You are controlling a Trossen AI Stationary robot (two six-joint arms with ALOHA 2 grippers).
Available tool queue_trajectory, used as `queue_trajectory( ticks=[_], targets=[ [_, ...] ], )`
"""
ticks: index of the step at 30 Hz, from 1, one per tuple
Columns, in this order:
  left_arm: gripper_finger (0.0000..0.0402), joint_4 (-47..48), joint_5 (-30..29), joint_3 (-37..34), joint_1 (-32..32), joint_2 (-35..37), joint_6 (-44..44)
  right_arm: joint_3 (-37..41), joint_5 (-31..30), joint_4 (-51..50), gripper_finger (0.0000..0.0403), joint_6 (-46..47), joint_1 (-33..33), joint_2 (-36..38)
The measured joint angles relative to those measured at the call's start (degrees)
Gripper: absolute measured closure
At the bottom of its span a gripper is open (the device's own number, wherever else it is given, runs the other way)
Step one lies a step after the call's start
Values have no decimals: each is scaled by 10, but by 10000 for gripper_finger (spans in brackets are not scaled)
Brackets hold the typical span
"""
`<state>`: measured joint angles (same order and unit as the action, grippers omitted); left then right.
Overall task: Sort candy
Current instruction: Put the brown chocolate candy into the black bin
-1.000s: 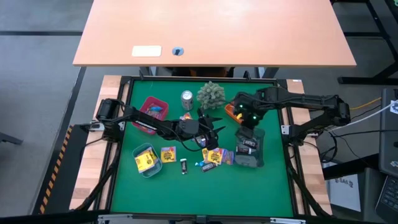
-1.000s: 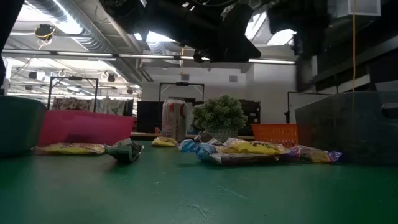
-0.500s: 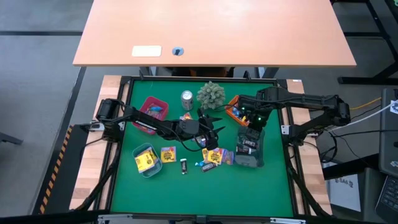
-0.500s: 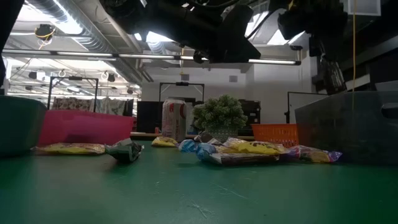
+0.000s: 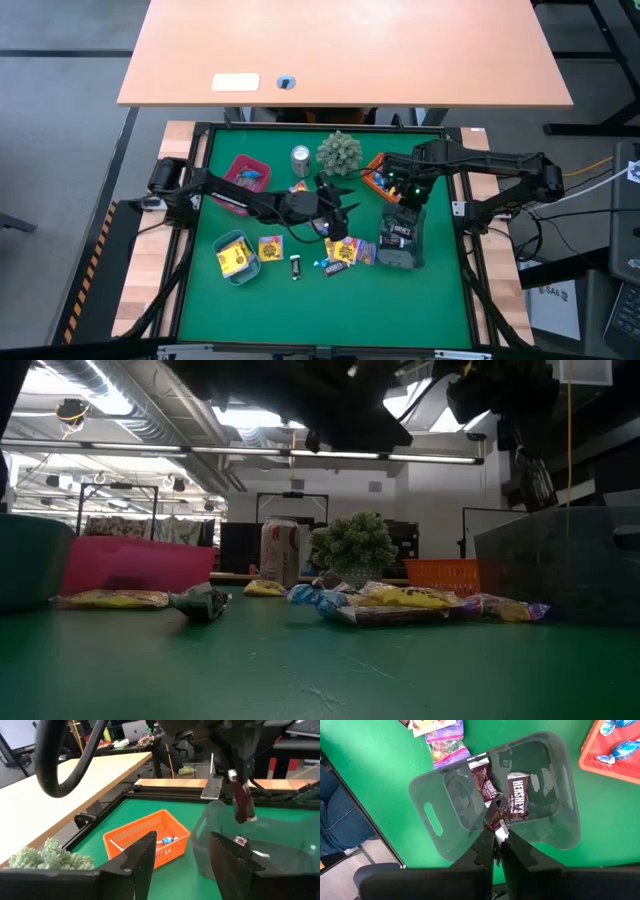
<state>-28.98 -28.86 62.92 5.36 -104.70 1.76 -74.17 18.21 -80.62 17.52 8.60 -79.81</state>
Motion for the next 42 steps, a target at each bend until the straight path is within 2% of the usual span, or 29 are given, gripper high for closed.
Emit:
queue_trajectory(
  ticks=[6, 12, 20, 28, 33, 38, 42],
  targets=[
    [234, 95, 21, 0, 15, 46, -2, 0, -15, 0, 324, 0, 1, 0],
    [234, 169, 54, 0, 29, 55, -18, 0, -37, 1, 283, 0, 0, 0],
    [234, 279, 125, 0, 33, 56, -84, 0, -37, 2, 282, 0, 0, 0],
    [234, 435, 268, 0, 36, 55, -122, 0, -38, 10, 283, 0, 0, 0],
    [234, 509, 358, 0, 49, 55, -107, 0, -38, 25, 283, 0, 0, 0],
    [234, 526, 359, 0, 71, 55, -59, 0, -38, 36, 283, 0, 0, 0],
    [234, 526, 358, 0, 90, 55, 51, 0, -38, 44, 283, 0, 0, 0]
  ],
)
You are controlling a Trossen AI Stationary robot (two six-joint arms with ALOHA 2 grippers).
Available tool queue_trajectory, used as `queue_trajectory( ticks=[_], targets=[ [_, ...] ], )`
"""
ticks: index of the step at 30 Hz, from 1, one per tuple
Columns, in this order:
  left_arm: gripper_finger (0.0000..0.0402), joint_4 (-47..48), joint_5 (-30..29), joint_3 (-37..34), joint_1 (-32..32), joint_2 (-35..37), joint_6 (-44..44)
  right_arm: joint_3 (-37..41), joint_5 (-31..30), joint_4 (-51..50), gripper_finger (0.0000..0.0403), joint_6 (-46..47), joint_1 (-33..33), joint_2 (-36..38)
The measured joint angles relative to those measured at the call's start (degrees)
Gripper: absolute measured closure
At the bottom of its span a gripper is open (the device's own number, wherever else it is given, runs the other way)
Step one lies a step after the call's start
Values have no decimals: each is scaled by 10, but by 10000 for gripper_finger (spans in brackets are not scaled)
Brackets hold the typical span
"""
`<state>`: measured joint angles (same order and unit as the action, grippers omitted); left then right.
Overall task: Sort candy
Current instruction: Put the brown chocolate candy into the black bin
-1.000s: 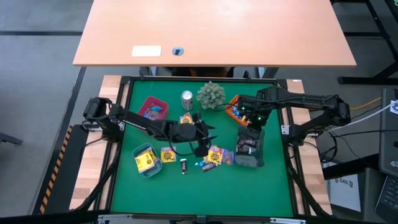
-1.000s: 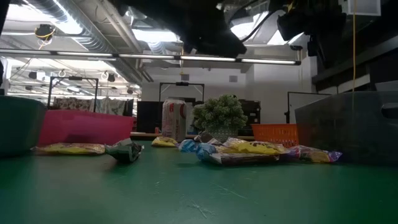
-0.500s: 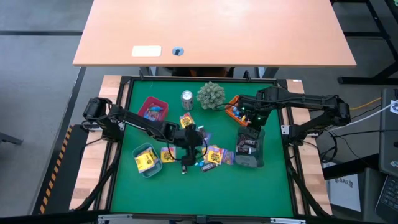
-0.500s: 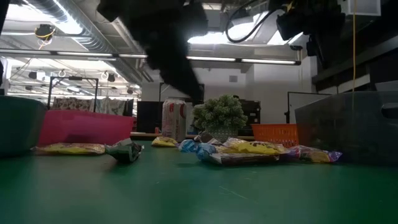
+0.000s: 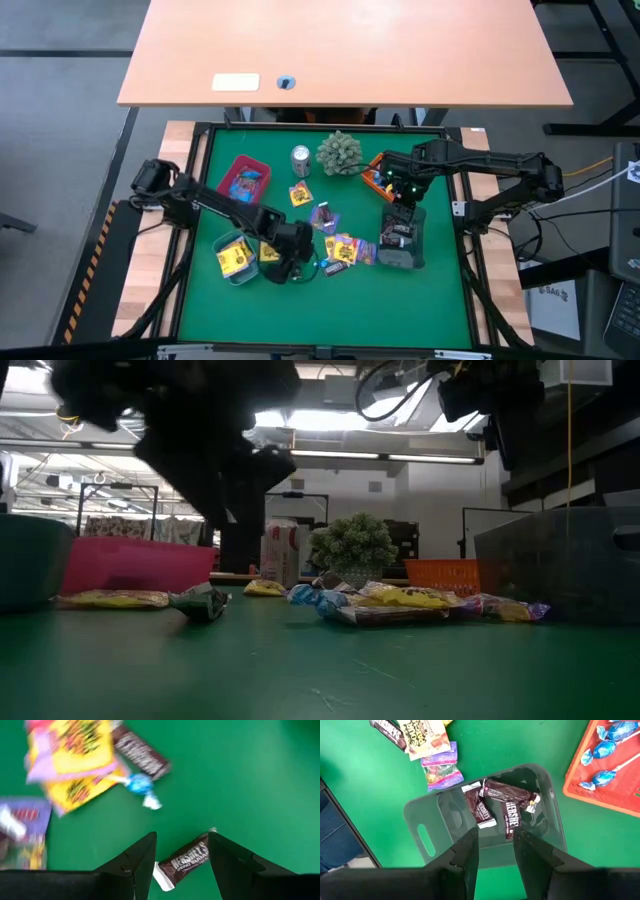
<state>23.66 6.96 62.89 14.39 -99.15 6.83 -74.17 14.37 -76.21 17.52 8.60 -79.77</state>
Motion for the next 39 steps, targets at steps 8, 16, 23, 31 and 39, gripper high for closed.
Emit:
queue_trajectory(
  ticks=[8, 16, 23, 31, 39],
  targets=[
    [234, 2, -7, 0, 37, -14, 196, 0, 0, -1, 283, 0, 0, 0],
    [234, 7, -38, -1, 40, -52, 208, 0, 0, 2, 283, 0, 0, 0],
    [234, 1, -79, -1, 42, -77, 208, 0, 0, 7, 283, 0, 0, 0],
    [258, 2, -78, 1, 41, -86, 197, 0, 0, 28, 283, 0, 0, 0],
    [329, 4, -75, 1, 39, -87, 129, 0, 0, 53, 283, 0, 0, 0]
  ],
)
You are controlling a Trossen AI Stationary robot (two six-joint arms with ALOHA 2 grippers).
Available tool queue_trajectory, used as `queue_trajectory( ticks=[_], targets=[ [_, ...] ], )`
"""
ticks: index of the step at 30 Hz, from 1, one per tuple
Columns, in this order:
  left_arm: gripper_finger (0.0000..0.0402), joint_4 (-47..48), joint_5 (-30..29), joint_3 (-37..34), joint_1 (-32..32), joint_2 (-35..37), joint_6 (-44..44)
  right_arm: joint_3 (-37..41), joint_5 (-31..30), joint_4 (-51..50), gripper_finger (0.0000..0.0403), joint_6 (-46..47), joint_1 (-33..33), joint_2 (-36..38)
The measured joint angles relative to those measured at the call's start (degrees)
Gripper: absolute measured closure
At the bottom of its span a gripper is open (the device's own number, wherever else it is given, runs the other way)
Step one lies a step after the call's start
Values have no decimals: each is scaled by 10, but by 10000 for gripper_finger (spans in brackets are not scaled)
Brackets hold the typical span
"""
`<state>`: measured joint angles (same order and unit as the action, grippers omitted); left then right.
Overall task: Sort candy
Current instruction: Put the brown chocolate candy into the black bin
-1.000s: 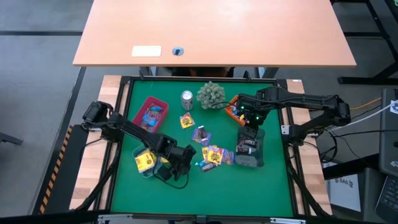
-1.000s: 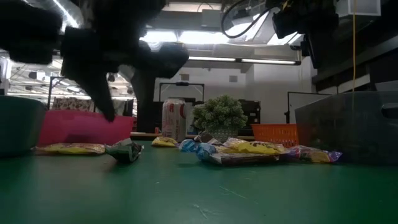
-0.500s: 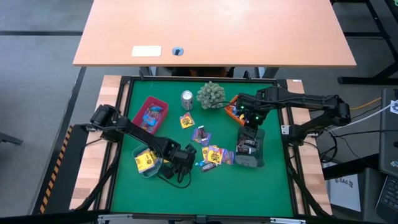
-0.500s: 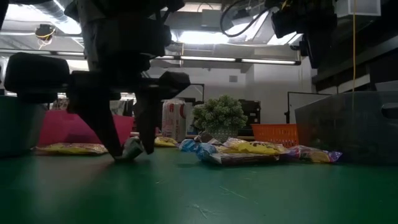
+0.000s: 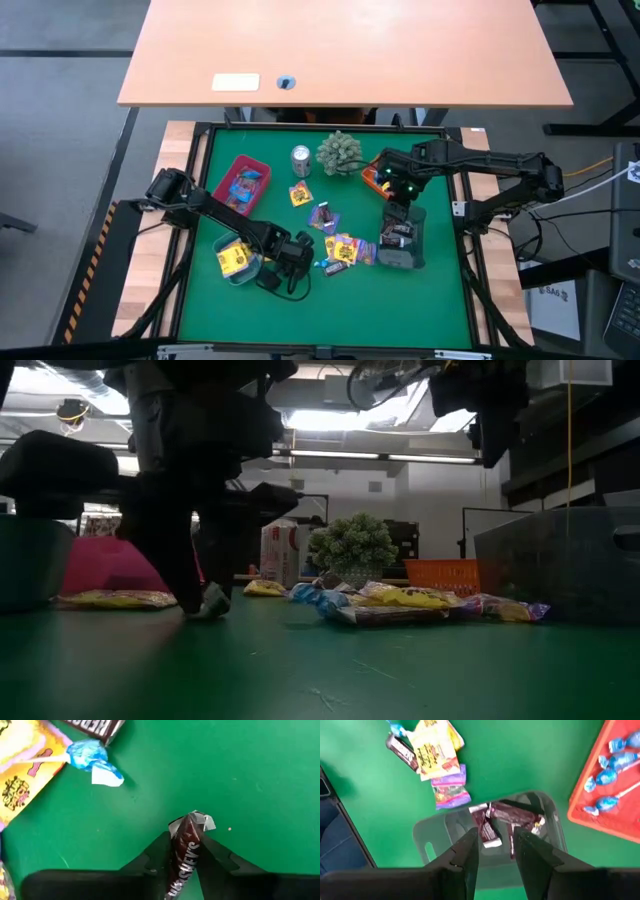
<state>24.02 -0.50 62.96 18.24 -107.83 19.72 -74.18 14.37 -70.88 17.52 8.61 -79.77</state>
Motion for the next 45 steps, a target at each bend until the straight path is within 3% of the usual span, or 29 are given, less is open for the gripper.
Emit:
queue_trajectory(
  ticks=[6, 13, 19, 32, 45],
  targets=[
    [365, -8, -21, -1, -2, 9, -60, 0, 0, 53, 283, 0, 0, 0],
    [366, -21, -168, -2, -18, 41, -104, 0, 0, 126, 283, 0, 0, 0],
    [364, -113, -272, -2, -50, 54, -148, 0, 0, 194, 283, -1, 0, 0],
    [363, -362, -276, -2, -107, 54, -210, 0, 2, 245, 283, -62, 0, 0],
    [362, -428, -275, -2, -122, 54, -227, 0, 2, 246, 283, -70, 0, 0]
  ],
)
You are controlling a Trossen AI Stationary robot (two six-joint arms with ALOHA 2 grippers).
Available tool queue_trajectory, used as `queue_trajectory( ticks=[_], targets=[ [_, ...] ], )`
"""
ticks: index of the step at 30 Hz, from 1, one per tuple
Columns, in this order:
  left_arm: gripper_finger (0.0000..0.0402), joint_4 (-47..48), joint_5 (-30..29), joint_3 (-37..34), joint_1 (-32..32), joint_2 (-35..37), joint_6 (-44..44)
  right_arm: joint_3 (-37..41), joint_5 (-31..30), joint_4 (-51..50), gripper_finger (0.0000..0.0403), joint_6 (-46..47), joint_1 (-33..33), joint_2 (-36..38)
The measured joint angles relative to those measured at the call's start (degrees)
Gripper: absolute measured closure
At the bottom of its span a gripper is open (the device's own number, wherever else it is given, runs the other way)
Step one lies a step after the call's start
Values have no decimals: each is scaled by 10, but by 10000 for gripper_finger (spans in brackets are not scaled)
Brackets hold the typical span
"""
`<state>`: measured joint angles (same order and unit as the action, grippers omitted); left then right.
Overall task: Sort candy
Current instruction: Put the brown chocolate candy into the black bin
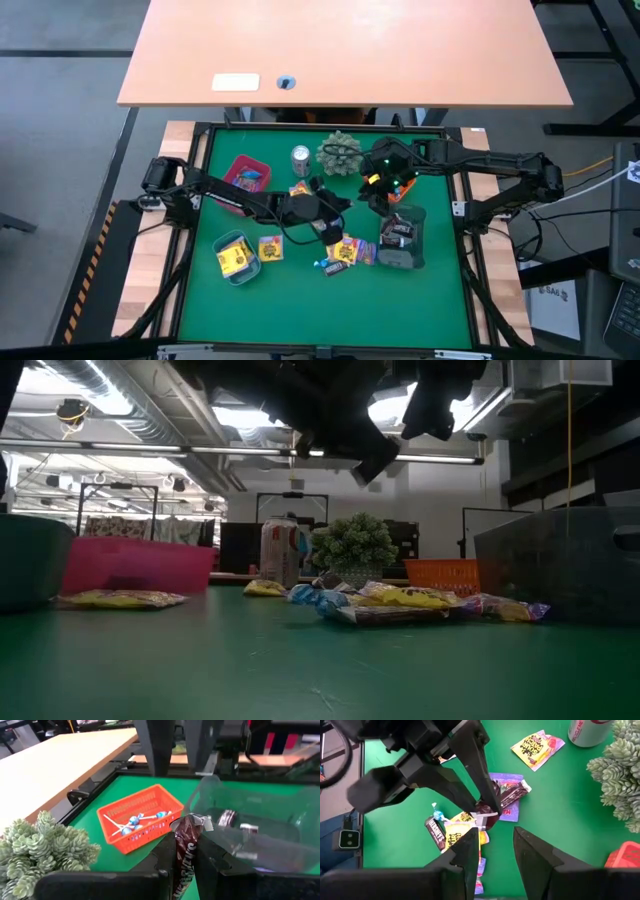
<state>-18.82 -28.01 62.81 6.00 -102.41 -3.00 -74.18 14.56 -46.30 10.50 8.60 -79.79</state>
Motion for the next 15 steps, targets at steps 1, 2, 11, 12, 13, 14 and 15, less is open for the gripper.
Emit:
queue_trajectory(
  ticks=[1, 2, 11, 12, 13, 14, 15],
  targets=[
    [362, -5, 0, 0, 0, 0, -3, 0, 0, 0, 283, -5, 0, 0],
    [362, -11, 0, 0, 0, 0, -4, 0, 0, 0, 283, -9, 0, 0],
    [362, -59, 0, 0, 0, 0, -12, 0, 5, 36, 283, -20, 0, 0],
    [362, -60, 0, 0, -1, 0, -12, 0, 11, 40, 283, -21, 0, 0],
    [362, -60, 0, 0, -2, 0, -12, 0, 19, 42, 283, -20, 0, 0],
    [362, -60, 0, 0, -2, 0, -12, 0, 26, 45, 283, -21, 0, 0],
    [362, -60, 0, 0, -3, 0, -12, 0, 33, 47, 283, -21, 0, 0]
  ],
)
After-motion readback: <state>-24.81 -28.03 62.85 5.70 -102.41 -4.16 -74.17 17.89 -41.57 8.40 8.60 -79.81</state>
